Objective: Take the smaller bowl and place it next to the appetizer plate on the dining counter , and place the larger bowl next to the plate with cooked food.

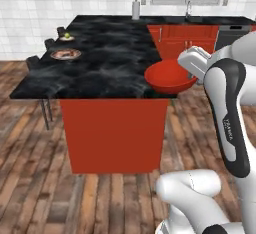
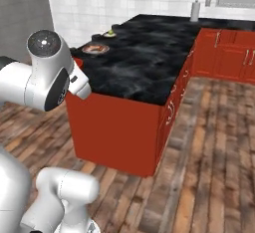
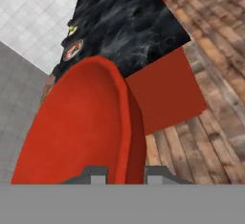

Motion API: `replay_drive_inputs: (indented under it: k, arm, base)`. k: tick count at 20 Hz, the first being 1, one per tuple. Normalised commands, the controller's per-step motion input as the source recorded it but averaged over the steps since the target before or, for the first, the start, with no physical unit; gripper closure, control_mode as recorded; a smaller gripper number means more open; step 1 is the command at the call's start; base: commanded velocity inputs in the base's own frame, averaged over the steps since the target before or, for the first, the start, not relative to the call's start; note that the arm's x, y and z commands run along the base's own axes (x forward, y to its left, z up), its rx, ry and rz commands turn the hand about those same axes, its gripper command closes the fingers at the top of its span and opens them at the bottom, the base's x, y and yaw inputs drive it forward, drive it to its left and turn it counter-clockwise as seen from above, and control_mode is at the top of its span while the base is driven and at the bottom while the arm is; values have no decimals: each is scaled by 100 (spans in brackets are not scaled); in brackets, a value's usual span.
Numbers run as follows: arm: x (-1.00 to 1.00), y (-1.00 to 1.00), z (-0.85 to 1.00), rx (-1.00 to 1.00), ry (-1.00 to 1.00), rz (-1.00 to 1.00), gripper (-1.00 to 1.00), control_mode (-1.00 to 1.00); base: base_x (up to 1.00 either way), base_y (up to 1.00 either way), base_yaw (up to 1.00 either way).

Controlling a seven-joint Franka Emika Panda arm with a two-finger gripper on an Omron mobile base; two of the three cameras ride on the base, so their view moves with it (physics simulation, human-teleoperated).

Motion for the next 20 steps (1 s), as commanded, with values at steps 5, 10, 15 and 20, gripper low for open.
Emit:
replay_drive_inputs:
  k: [5,10,15,20]
  arm:
    - [0,0,0,0,0,0,100,100]
    - [0,0,0,0,0,0,100,100]
    - [0,0,0,0,0,0,100,100]
    - [0,0,0,0,0,0,100,100]
  base:
    - [60,100,0]
    - [76,100,0]
    - [82,100,0]
    - [86,100,0]
